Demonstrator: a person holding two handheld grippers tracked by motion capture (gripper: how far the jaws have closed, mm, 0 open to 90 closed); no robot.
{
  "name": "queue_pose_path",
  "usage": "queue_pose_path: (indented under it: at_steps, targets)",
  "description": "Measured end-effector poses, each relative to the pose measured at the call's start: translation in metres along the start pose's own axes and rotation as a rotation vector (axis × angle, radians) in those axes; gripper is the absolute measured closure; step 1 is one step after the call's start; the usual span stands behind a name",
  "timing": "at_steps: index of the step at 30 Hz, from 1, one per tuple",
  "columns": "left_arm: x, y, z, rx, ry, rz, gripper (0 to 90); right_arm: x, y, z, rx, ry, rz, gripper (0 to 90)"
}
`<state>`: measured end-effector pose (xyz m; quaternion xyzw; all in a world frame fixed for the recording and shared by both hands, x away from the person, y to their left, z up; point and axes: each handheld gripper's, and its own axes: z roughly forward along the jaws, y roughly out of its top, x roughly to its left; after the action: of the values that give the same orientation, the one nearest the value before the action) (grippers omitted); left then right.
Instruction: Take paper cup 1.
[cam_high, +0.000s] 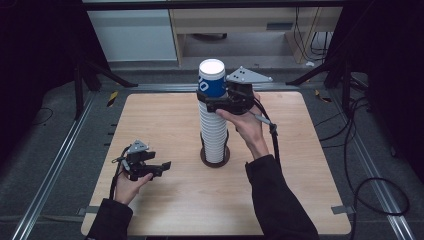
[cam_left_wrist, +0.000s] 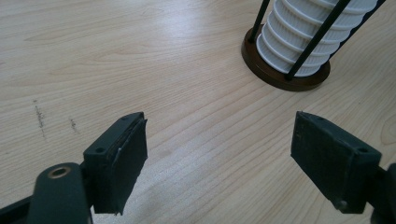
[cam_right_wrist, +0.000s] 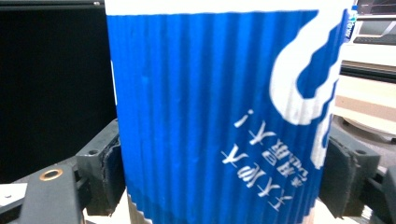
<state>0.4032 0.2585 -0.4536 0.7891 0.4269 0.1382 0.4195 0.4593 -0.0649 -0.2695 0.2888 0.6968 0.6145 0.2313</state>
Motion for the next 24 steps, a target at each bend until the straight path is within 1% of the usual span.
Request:
queue_pose_path:
  at_steps: [5, 6, 13, 17, 18, 19, 21, 24]
  targets:
    - [0.0, 0.0, 0.0, 0.001, 0.001, 0.001, 18.2, 0.001, 0.003, -0.002, -0.008, -0.001, -0.009, 18.9]
    - [0.0, 0.0, 0.0, 0.001, 0.001, 0.0, 18.2, 0.0, 0.006, -0.005, -0.031, 0.006, -0.011, 19.2]
    - [0.0, 0.0, 0.0, 0.003, 0.004, 0.0, 18.3, 0.0, 0.016, -0.011, -0.047, 0.013, -0.019, 20.1]
    - [0.0, 0.0, -0.001, 0.002, 0.003, -0.003, 18.3, -0.001, 0.021, -0.012, -0.058, 0.021, -0.014, 20.2]
    - [0.001, 0.0, -0.001, 0.003, 0.004, -0.003, 18.3, -0.001, 0.026, -0.013, -0.067, 0.027, -0.009, 20.2]
    - [0.001, 0.0, -0.001, 0.003, 0.004, -0.003, 18.3, -0.001, 0.026, -0.013, -0.067, 0.027, -0.009, 20.2]
    - [0.001, 0.0, -0.001, 0.003, 0.004, -0.004, 18.3, 0.0, 0.034, -0.015, -0.077, 0.027, -0.016, 20.3]
    - [0.001, 0.0, -0.001, 0.004, 0.004, -0.003, 18.3, 0.0, 0.04, -0.016, -0.087, 0.031, -0.018, 20.4]
